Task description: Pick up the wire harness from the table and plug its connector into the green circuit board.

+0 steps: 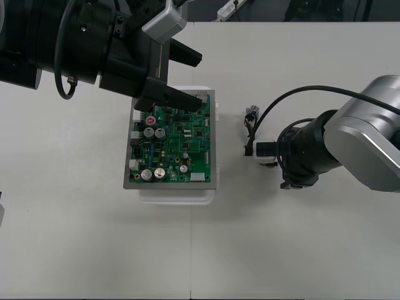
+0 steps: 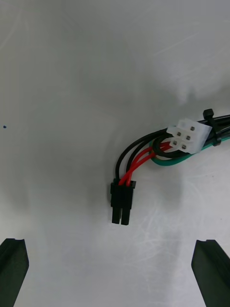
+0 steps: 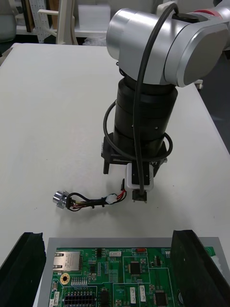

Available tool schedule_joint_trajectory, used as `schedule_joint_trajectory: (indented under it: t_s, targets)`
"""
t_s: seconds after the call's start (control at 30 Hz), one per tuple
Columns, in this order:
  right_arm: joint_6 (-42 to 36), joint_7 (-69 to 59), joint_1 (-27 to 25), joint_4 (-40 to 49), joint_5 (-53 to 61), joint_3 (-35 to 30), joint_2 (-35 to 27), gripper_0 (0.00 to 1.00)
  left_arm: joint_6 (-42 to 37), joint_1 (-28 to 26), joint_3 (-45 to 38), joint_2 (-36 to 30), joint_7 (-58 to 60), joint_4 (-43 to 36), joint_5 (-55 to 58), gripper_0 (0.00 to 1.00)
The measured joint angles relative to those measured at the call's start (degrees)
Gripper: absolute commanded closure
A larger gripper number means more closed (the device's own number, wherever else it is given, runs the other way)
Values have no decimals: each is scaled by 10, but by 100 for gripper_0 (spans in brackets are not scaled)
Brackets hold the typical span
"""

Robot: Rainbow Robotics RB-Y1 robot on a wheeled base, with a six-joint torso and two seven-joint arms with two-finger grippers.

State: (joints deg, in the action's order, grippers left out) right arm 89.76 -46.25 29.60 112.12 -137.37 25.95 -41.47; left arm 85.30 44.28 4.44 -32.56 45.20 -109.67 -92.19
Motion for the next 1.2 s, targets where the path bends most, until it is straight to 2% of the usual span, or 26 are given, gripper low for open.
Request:
schedule_joint_trajectory:
  t_s: [0.3, 1.2]
  targets:
    - [0, -1, 13, -48, -7, 11, 23, 0, 0, 0, 0, 0, 0, 0, 0, 23]
    - [0, -3, 20, -49, -24, 36, 27, 0, 0, 0, 0, 0, 0, 0, 0, 24]
